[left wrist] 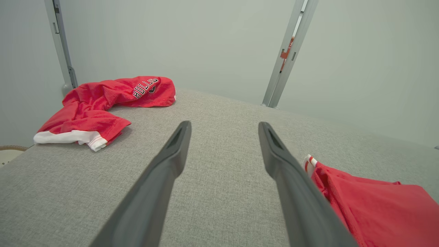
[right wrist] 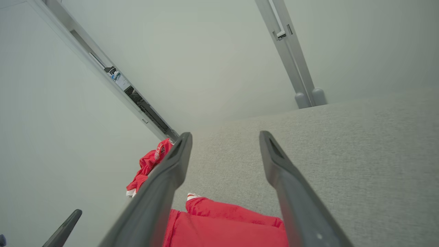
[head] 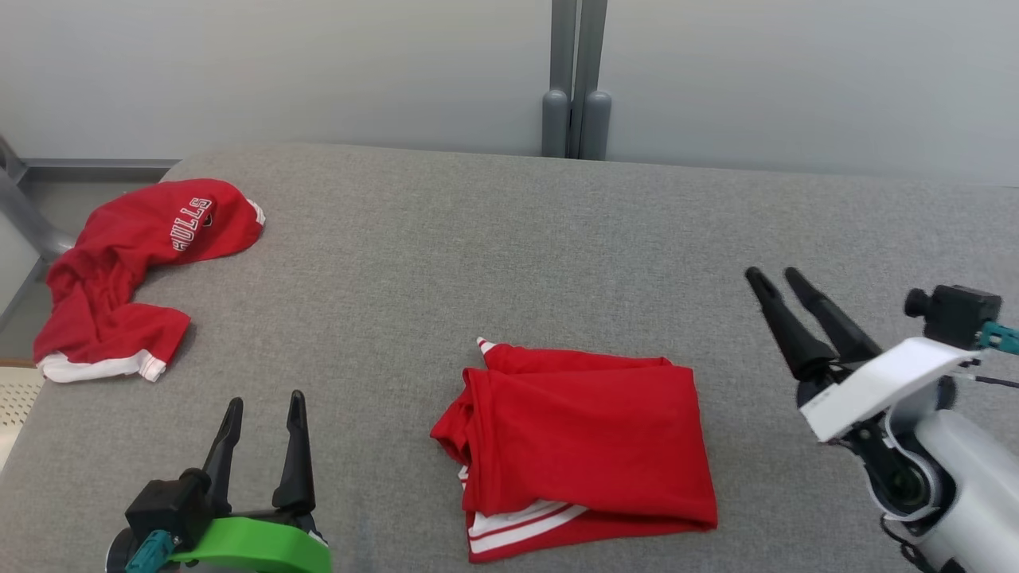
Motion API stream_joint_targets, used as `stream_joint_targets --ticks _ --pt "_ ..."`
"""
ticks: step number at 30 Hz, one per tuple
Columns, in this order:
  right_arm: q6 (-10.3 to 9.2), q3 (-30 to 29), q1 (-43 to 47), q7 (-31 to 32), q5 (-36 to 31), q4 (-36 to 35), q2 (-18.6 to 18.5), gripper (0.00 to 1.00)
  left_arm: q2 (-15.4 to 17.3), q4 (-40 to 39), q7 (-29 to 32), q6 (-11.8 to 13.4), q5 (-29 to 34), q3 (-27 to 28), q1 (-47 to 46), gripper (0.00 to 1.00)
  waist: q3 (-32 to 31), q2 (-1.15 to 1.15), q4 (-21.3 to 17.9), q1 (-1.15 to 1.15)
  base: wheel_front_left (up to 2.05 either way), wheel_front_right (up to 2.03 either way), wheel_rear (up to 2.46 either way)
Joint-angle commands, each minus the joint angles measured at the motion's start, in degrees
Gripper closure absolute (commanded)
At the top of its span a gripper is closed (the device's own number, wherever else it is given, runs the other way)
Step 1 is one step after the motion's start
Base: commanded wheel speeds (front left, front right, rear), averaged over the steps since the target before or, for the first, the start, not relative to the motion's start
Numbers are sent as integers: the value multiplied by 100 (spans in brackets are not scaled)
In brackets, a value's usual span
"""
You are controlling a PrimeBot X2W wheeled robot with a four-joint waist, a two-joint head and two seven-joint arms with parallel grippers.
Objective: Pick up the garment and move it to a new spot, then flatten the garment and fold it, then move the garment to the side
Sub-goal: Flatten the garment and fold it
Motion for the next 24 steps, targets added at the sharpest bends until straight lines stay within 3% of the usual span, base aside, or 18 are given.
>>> stream_joint_targets --ticks 1,7,14,19,24 --pt "0 -97 127 -73 -193 90 -118 0 2 -14 0 -15 30 29 90 0 -32 0 -46 0 0 0 0" --pt "0 -987 547 -282 -1275 315 -387 0 -6 -142 0 -15 27 14 148 0 -75 0 -97 0 0 0 0" --pt "0 -2279 1275 -280 -3035 -239 368 0 -12 -458 0 -15 192 96 223 0 -94 0 -321 0 0 0 0" --pt "-1 -2558 1739 -281 -3839 -450 871 0 -15 -666 0 -15 363 103 335 0 -132 0 -470 0 0 0 0" --pt "-1 -2531 1912 -281 -4174 -424 1110 0 -20 -706 0 -15 580 228 417 0 -182 0 -589 0 0 0 0"
